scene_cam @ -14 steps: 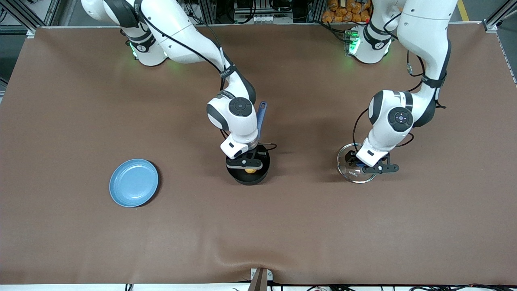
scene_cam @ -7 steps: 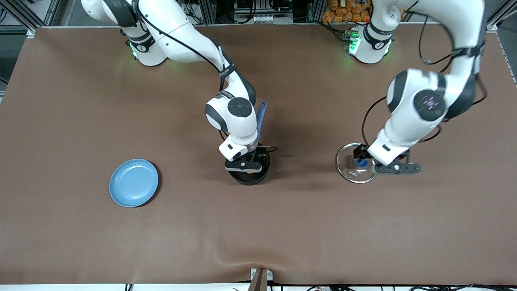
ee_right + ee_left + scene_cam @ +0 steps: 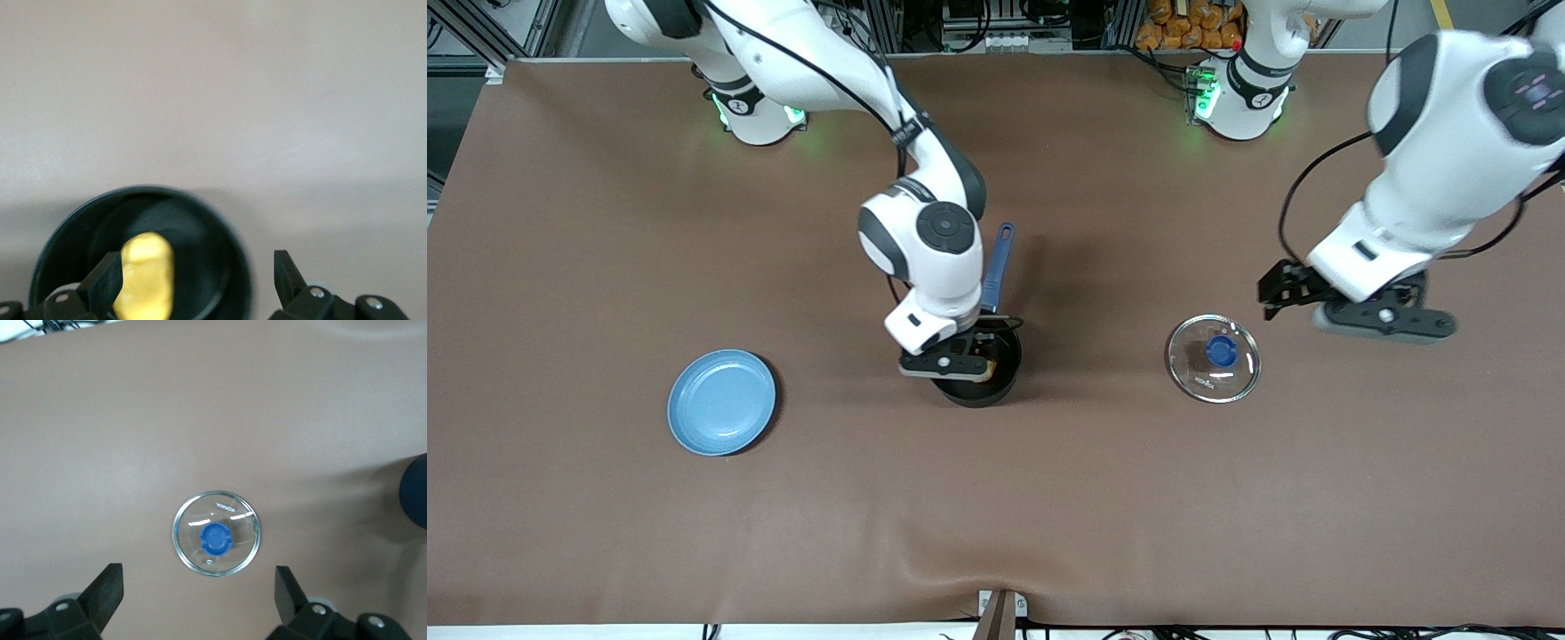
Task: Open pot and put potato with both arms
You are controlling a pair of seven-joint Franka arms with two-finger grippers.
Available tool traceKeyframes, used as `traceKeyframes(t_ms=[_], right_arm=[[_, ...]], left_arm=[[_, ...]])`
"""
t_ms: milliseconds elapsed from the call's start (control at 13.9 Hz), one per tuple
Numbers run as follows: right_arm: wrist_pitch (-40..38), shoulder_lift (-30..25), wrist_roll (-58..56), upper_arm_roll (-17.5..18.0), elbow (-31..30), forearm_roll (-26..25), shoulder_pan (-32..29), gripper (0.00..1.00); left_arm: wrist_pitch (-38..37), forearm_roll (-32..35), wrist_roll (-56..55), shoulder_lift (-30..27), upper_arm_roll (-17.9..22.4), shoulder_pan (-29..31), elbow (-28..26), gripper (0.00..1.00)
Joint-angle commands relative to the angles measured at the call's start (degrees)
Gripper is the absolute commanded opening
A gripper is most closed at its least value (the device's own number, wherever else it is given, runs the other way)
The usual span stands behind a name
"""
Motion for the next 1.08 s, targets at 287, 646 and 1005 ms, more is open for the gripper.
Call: traceKeyframes(t_ms=[287, 646, 1005], right_arm=[[-8.44, -10.76, -11.88, 1.46, -1.52, -0.31, -11.94, 1.00], [-14.06, -15.42, -15.86, 1.38, -1.52, 1.62, -20.20, 1.00], [-19.68, -21.05, -31.12, 1.38, -1.61, 7.21, -29.59, 1.00]], left_arm=[[-3.06, 1.33, 1.54, -0.80, -3.51, 5.37, 4.12, 1.00], [-5.52, 1.51, 1.63, 0.08, -3.51, 5.90, 7.65, 1.00], [-5.52, 1.51, 1.63, 0.08, -3.60, 6.34, 7.74, 1.00]])
